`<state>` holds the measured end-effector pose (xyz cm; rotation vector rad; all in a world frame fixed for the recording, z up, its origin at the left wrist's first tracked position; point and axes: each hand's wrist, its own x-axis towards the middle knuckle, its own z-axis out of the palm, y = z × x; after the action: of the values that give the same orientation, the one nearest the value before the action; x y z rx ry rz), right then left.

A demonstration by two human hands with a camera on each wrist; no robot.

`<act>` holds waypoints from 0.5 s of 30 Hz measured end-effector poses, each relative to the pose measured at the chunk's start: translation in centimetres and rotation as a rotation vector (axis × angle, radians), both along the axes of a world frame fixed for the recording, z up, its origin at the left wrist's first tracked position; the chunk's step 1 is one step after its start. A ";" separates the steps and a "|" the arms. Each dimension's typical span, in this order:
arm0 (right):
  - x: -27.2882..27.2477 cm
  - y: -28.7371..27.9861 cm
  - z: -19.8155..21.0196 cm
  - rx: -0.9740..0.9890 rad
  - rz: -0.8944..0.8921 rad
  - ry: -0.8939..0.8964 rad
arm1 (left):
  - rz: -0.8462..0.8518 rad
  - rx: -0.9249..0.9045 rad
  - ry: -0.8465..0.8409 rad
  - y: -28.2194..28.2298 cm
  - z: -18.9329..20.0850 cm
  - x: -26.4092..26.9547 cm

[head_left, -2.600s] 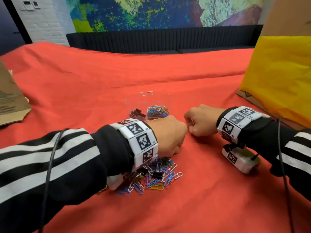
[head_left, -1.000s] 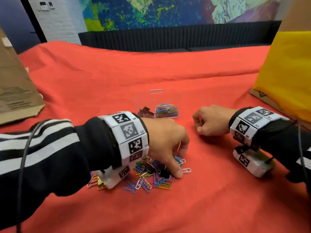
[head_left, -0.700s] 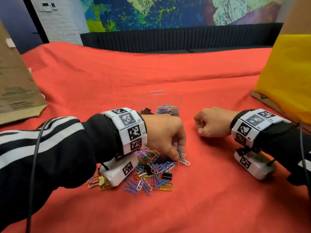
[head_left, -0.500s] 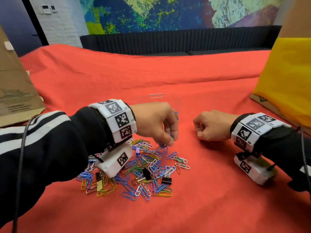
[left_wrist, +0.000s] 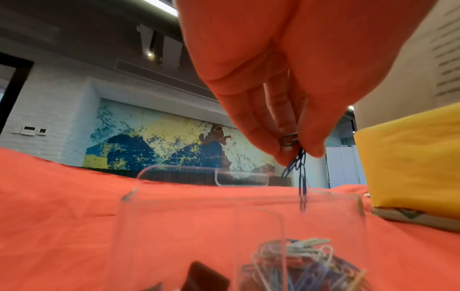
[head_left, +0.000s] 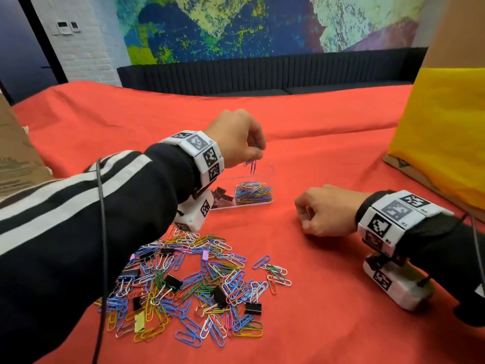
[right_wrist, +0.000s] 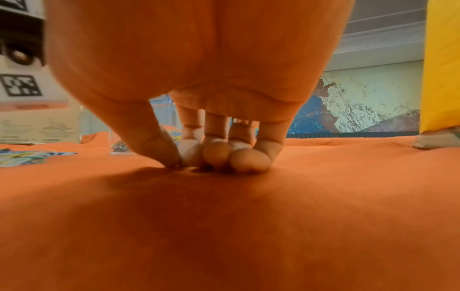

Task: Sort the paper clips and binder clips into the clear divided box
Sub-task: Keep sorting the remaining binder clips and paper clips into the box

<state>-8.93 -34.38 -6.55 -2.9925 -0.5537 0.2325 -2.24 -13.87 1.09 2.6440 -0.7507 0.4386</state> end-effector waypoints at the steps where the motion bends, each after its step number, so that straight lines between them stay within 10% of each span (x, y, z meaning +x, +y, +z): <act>1: 0.0 0.0 0.0 0.002 -0.001 0.002 | -0.005 0.030 0.021 -0.2 -0.3 0.2; 9: 0.1 0.1 0.0 -0.004 0.008 0.011 | -0.076 0.074 0.047 0.0 -0.8 -2.2; 15: 0.0 0.3 0.1 -0.011 -0.009 0.007 | -0.185 0.465 0.312 -0.7 -2.2 -8.4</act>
<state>-8.97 -34.06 -6.47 -3.0036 -0.5395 0.2459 -10.68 -14.59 -1.11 2.9161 -1.0827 -0.2259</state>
